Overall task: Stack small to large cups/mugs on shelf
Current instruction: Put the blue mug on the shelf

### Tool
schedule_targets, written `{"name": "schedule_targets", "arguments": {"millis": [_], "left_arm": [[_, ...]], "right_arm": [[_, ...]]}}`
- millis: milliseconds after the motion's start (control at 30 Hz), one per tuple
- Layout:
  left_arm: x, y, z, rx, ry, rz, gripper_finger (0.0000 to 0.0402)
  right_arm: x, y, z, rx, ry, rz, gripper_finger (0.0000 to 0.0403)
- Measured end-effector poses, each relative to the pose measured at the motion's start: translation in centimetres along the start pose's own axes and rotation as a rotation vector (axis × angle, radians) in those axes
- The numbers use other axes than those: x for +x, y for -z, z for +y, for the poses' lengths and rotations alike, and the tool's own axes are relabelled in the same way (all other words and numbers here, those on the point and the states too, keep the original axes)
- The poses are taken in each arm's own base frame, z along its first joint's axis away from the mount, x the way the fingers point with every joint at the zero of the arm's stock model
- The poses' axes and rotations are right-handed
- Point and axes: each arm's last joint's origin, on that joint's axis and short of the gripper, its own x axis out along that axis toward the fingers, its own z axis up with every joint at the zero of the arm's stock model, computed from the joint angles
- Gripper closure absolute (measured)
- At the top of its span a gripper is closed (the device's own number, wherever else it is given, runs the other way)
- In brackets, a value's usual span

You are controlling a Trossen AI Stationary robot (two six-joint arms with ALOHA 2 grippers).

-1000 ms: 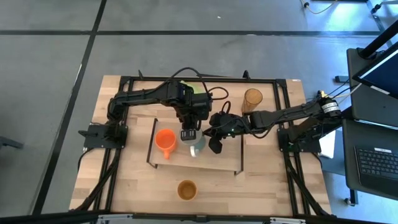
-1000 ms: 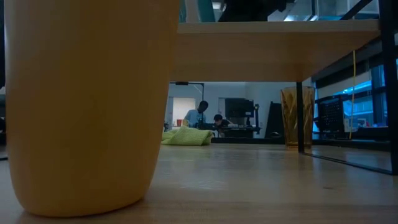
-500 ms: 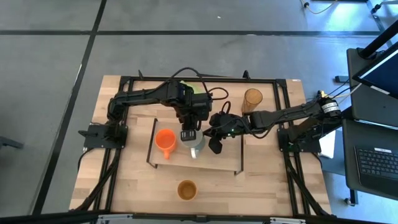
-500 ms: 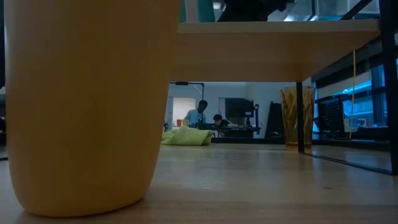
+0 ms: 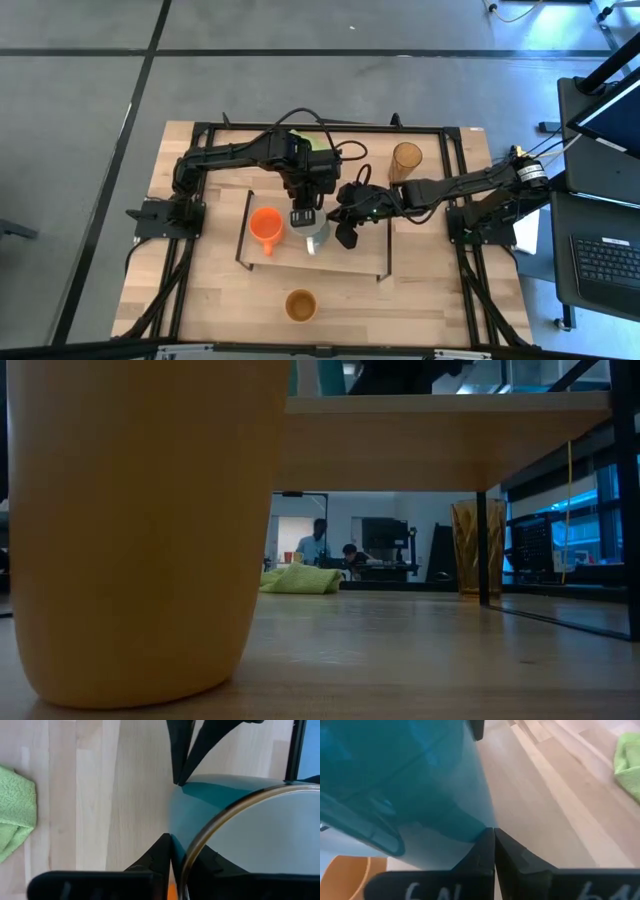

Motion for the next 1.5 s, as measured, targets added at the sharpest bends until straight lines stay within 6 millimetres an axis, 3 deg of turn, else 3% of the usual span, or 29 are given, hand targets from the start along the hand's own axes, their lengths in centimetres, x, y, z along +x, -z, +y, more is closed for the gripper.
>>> {"name": "schedule_targets", "arguments": {"millis": [467,1500], "left_arm": [[0.0,0.0,0.0,-0.004,0.009,0.002,0.0361],[0.1,0.1,-0.8,0.004,0.022,0.004,0.0352]], "right_arm": [[1.0,0.9,0.4,0.019,0.003,0.038,0.0389],[1.0,1.0,0.5,0.015,0.0,0.04,0.0386]]}}
